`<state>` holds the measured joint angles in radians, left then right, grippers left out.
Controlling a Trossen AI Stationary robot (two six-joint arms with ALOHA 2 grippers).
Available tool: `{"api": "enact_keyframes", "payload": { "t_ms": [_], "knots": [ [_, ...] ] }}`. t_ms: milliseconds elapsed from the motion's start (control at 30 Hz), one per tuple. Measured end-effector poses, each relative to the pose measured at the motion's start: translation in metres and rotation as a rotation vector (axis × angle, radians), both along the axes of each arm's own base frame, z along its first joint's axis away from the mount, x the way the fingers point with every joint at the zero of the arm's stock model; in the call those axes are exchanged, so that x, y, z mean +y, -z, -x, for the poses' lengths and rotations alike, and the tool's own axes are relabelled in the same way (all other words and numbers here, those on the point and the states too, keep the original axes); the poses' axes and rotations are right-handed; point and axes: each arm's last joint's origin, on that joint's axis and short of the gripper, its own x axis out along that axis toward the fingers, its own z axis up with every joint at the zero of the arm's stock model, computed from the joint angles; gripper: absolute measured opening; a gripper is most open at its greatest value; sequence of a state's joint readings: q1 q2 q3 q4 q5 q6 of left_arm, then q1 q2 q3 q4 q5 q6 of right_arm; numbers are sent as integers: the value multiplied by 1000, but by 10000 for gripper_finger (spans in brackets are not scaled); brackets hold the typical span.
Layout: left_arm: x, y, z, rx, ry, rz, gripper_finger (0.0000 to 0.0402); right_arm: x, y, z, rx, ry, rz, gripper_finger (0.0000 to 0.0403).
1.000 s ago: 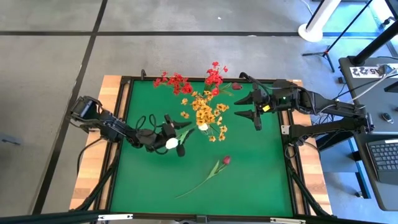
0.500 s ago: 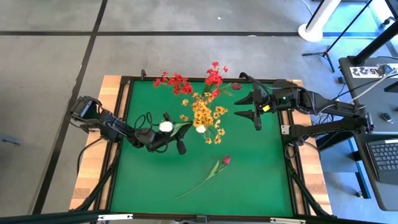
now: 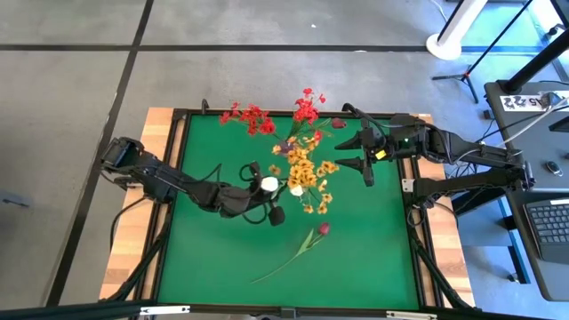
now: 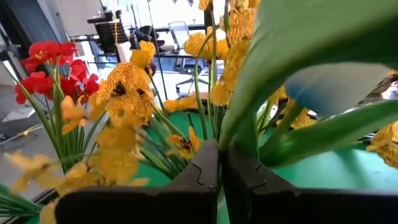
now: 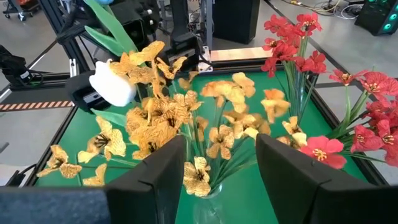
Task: Sort flowers into vase by color
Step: Put the white tulip into the transparent vase
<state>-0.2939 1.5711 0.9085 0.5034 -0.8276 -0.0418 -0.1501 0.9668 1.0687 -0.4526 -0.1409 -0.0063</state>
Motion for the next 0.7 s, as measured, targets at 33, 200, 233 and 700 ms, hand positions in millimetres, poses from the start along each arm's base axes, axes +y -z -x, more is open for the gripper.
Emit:
{"api": "enact_keyframes", "payload": {
  "t_ms": [33,200,233,700],
  "knots": [
    [0,-2,-1,-2,1,3,1,0,0,0,0,0,0,198],
    [0,-4,-3,-16,37,35,1,0,0,0,0,-1,0,198],
    [1,-4,-3,-15,46,43,1,0,0,0,0,-1,0,198],
    [17,6,-7,36,97,170,0,0,0,0,0,-1,-1,198]
  ]
}}
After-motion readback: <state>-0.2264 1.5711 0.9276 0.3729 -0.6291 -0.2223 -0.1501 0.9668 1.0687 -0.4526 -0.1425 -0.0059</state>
